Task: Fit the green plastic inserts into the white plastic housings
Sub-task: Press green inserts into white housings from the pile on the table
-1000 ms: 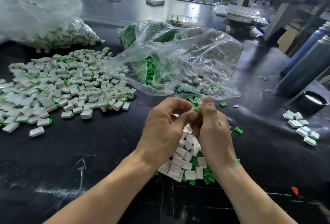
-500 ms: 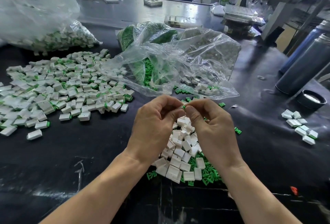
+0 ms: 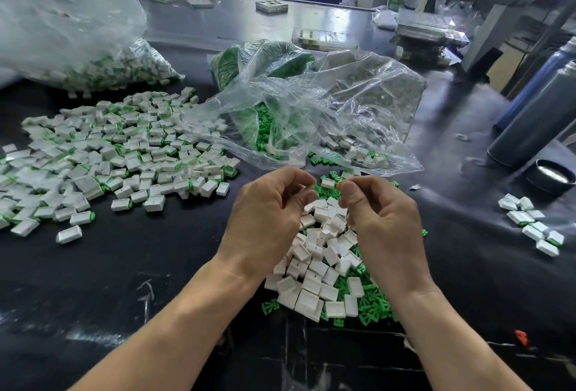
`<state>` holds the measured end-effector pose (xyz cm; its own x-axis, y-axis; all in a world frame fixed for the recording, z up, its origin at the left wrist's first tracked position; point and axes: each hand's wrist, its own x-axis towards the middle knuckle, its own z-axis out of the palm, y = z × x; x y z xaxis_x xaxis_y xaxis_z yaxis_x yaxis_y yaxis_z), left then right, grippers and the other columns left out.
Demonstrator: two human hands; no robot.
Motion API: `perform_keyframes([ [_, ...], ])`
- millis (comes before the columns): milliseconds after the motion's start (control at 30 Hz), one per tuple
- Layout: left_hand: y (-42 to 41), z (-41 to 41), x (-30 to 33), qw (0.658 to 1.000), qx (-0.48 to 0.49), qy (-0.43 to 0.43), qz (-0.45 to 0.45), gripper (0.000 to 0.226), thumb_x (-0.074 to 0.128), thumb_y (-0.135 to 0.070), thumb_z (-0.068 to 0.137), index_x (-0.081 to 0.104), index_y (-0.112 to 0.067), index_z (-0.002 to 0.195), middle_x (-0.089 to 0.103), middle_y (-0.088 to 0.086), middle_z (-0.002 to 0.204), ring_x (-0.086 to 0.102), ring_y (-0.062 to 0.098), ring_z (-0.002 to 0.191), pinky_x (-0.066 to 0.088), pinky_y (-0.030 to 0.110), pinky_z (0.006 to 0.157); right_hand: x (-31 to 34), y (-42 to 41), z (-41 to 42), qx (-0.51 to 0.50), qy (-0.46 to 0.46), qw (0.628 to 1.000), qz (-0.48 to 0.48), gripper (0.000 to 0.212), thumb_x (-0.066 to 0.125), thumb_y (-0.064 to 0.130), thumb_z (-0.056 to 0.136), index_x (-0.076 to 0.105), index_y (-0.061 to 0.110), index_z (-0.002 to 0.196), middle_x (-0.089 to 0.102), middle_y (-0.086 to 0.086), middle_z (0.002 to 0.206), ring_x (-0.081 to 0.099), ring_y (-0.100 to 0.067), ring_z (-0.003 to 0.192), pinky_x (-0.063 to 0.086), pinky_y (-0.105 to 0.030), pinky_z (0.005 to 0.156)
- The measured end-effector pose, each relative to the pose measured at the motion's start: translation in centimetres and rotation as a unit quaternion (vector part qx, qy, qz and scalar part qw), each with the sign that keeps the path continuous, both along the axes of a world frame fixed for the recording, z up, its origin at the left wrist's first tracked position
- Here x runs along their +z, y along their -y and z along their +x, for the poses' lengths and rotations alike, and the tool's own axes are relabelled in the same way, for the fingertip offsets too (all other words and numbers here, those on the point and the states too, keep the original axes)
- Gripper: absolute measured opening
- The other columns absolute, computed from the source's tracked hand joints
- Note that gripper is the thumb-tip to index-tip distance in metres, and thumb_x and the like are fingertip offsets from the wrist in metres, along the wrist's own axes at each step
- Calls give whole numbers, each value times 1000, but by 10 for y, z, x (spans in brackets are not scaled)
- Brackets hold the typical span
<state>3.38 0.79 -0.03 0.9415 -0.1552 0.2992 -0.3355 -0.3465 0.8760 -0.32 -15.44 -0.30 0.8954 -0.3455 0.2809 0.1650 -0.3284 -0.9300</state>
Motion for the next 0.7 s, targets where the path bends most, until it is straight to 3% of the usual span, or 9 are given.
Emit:
perform_keyframes([
  [67, -8, 4, 1, 996, 36, 23, 84, 10, 76, -25, 92, 73, -32, 98, 69, -19, 83, 65, -2, 79, 51, 14, 71, -1, 1, 0, -6, -3, 1000, 2, 15, 68, 32, 100, 72, 29, 86, 71, 9, 77, 59, -2, 63, 47, -16, 60],
  [167, -24, 15, 5, 978, 110, 54, 168, 10, 77, -22, 90, 74, -24, 99, 66, -11, 93, 63, 9, 88, 56, 34, 84, -1, 2, 0, -11, -16, 1000, -10, 16, 69, 33, 100, 71, 30, 85, 72, 3, 79, 61, -10, 65, 50, -20, 59],
  [233, -36, 24, 9, 959, 180, 80, 201, 15, 77, -18, 90, 76, -18, 105, 68, -1, 101, 63, 19, 95, 55, 42, 89, -2, 4, 0, -20, -28, 999, -24, 16, 68, 33, 100, 71, 31, 84, 72, 4, 80, 62, -11, 66, 50, -18, 58],
  [367, -55, 36, 14, 921, 309, 97, 216, 31, 70, -10, 94, 71, -16, 124, 62, 11, 119, 58, 31, 113, 46, 45, 103, -2, 10, 3, -45, -40, 997, -41, 18, 68, 34, 99, 71, 30, 83, 71, 9, 76, 62, -7, 64, 48, -17, 57],
  [433, -54, 36, 14, 927, 301, 106, 199, 30, 69, -7, 94, 71, -15, 123, 62, 10, 119, 60, 29, 111, 48, 44, 101, -3, 13, 5, -53, -48, 996, -51, 19, 67, 36, 100, 71, 30, 82, 71, 13, 75, 61, -3, 63, 46, -15, 57],
  [500, -48, 33, 13, 949, 242, 95, 180, 21, 70, -9, 94, 74, -17, 113, 68, 3, 112, 66, 22, 98, 55, 37, 90, -4, 17, 6, -62, -65, 993, -73, 19, 67, 37, 100, 70, 30, 82, 70, 16, 74, 62, -2, 66, 46, -16, 60],
  [600, -39, 29, 8, 971, 147, 17, 189, 11, 74, -16, 93, 76, -24, 100, 70, -8, 98, 64, 8, 85, 54, 28, 80, -5, 25, 10, -82, -95, 984, -127, 17, 67, 34, 98, 71, 27, 83, 68, 12, 69, 62, -5, 69, 50, -30, 67],
  [700, -30, 25, 4, 973, 90, -36, 210, 9, 73, -22, 93, 76, -30, 97, 67, -15, 94, 61, 1, 86, 47, 22, 79, -3, 33, 12, -95, -139, 969, -179, 13, 67, 35, 98, 73, 27, 90, 70, 12, 79, 66, -16, 82, 56, -41, 81],
])
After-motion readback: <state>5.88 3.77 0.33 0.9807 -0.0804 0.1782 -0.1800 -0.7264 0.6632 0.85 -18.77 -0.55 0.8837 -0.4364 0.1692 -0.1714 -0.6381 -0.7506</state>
